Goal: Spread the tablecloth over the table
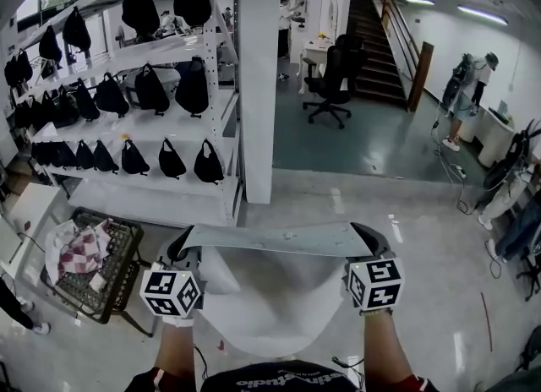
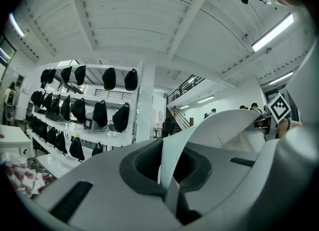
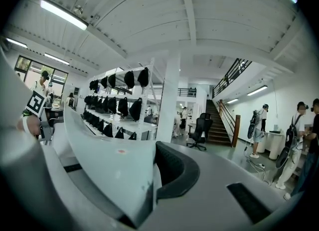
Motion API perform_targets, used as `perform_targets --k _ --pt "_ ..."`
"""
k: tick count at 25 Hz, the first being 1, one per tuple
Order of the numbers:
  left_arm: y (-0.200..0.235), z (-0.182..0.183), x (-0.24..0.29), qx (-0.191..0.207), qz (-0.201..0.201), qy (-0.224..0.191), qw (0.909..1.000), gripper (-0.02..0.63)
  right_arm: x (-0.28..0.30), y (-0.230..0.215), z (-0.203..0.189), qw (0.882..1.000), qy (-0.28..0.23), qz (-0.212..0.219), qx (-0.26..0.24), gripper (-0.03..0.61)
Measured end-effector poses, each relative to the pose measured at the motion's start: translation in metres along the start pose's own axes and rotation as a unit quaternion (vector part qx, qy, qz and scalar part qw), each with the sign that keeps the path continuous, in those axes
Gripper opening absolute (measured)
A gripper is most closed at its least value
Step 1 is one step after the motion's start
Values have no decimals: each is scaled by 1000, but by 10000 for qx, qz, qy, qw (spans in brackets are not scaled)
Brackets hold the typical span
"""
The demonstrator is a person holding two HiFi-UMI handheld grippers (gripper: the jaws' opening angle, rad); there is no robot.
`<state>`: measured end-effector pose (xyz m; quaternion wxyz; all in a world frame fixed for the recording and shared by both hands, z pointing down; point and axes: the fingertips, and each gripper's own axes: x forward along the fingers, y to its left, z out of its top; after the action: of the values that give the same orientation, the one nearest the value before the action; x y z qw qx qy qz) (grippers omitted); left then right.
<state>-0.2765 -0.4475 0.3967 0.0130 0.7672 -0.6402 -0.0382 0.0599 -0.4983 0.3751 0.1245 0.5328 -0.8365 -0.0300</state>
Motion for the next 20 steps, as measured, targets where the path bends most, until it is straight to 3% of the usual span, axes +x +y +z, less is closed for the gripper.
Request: perform_targets --k 12,20 --pt "2 26 72 28 148 -206 9997 18 57 -44 26 9999 -156 -21 28 28" --pt "-4 69 113 50 185 -762 9969 18 75 -75 63 9970 -744 -232 -28 28"
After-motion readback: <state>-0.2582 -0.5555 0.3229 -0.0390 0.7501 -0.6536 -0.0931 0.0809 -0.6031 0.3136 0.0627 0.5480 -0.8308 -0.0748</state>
